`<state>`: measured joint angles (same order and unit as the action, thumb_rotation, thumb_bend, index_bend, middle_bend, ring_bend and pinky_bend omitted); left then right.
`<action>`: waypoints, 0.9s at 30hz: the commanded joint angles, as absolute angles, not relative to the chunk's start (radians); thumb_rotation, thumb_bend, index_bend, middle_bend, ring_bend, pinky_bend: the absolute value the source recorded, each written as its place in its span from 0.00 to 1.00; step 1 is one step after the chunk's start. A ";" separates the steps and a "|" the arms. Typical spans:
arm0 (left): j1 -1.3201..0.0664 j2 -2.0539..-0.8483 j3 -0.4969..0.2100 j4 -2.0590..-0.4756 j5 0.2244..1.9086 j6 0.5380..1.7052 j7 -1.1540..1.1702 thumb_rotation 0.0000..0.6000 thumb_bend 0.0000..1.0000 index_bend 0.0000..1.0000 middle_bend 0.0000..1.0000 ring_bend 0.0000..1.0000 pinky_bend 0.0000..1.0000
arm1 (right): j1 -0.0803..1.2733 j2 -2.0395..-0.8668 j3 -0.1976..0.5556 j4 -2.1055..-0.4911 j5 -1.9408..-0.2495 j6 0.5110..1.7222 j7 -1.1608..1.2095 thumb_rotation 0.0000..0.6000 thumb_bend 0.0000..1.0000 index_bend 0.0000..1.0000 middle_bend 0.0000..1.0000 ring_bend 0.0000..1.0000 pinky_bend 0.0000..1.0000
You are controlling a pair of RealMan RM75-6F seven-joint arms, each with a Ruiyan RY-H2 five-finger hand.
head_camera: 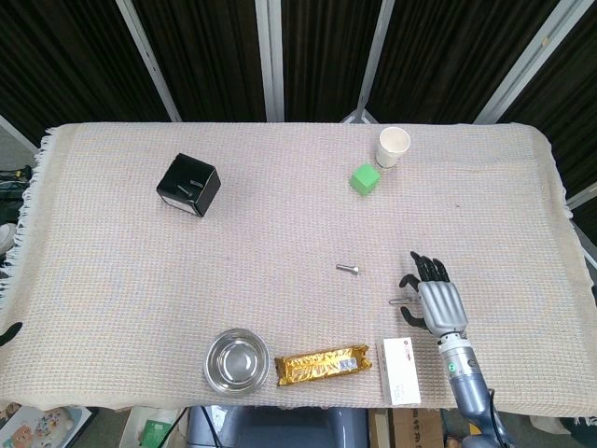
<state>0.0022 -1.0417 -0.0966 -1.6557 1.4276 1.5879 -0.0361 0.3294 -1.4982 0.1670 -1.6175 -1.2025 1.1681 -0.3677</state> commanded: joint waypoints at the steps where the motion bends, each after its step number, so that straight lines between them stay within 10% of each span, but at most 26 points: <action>1: 0.001 -1.042 -0.096 -1.656 1.429 1.587 -0.035 1.00 0.04 0.14 0.11 0.01 0.01 | 0.334 -1.508 0.163 -1.607 -1.192 1.164 -0.376 1.00 0.32 0.45 0.00 0.00 0.02; 27: -0.002 -1.045 -0.097 -1.659 1.425 1.582 -0.015 1.00 0.04 0.15 0.11 0.01 0.01 | 0.380 -1.576 0.159 -1.527 -1.134 1.130 -0.388 1.00 0.32 0.51 0.00 0.00 0.02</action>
